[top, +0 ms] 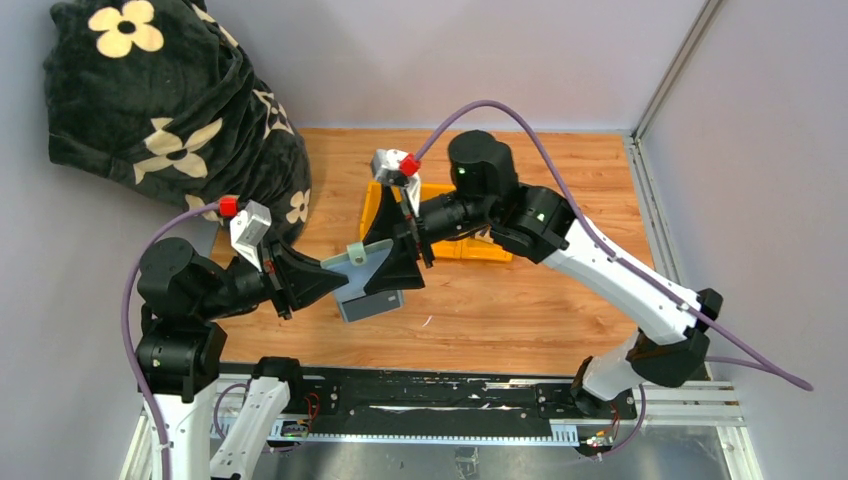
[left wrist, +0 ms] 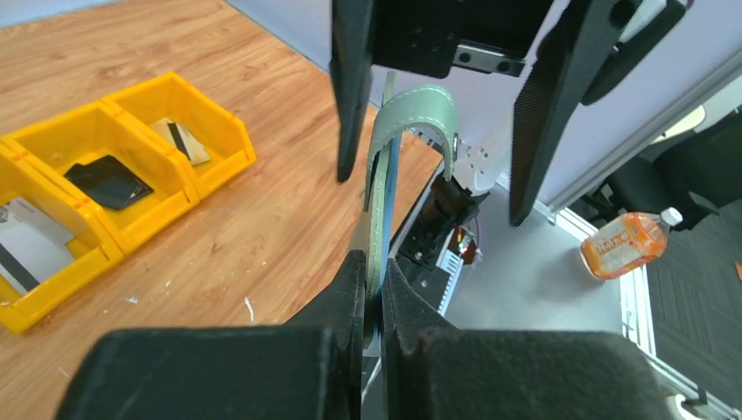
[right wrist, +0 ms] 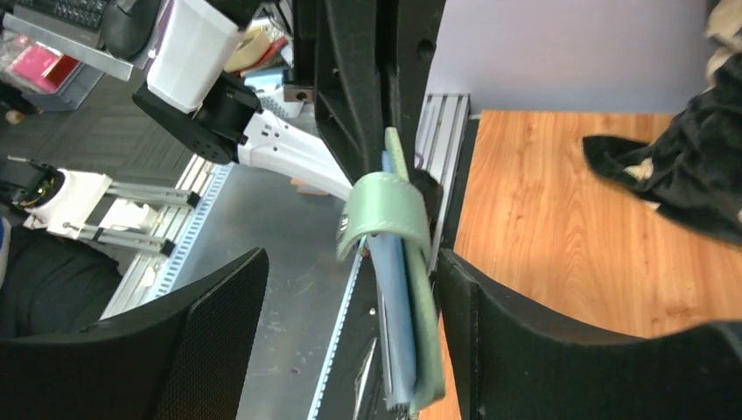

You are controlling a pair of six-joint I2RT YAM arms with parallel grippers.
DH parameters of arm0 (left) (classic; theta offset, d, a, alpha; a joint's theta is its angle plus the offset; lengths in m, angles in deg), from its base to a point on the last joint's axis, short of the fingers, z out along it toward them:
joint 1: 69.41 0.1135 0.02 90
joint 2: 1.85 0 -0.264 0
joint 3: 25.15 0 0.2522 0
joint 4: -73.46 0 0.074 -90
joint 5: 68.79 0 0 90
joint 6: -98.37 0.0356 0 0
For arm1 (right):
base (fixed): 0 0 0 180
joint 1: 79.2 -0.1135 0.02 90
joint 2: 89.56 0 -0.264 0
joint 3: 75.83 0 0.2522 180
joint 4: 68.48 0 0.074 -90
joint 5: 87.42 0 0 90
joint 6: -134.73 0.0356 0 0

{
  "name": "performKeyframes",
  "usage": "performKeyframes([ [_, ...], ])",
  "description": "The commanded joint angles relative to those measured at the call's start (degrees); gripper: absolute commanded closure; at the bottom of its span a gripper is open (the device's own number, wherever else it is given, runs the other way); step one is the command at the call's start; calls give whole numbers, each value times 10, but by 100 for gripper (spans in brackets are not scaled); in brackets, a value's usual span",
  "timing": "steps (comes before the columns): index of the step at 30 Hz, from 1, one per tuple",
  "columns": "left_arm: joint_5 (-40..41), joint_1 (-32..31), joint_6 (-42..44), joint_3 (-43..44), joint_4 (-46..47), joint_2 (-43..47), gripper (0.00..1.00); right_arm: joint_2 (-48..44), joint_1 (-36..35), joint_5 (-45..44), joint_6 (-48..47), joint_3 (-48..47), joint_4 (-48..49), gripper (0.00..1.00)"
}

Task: Take the credit cards out of the card holder
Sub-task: Remove the credit card from the card holder.

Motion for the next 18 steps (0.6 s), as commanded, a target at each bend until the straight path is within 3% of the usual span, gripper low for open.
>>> performKeyframes([
  [1, -43, -1, 26, 19, -16, -2, 100, 59, -28, -10, -136, -86, -221, 29],
  [3, -52, -1, 25, 17, -17, -3, 100, 82, -38, -24, -158, -122, -263, 37],
  [5, -55, -1, 25, 17, -17, -1, 100, 102, -44, -30, -166, -151, -287, 51],
  [10, -49, -1, 23, 14, -18, 5, 100, 113, -50, -56, -161, -177, -287, 98],
  [11, -41, -1, 22, 12, -18, 7, 95, 108, -50, -69, -152, -173, -266, 100],
  [12, -34, -1, 23, 12, -18, 10, 84, 98, -49, -84, -139, -163, -240, 100],
  [14, -30, -1, 21, 6, -20, 16, 43, 69, -44, -105, -102, -124, -167, 100],
  [16, -38, -1, -19, -14, 7, 15, 31, 24, -36, -107, -45, -60, -79, 100],
  [18, -46, -1, -76, -37, 51, 17, 26, -15, -30, -111, 6, -6, 3, 100],
])
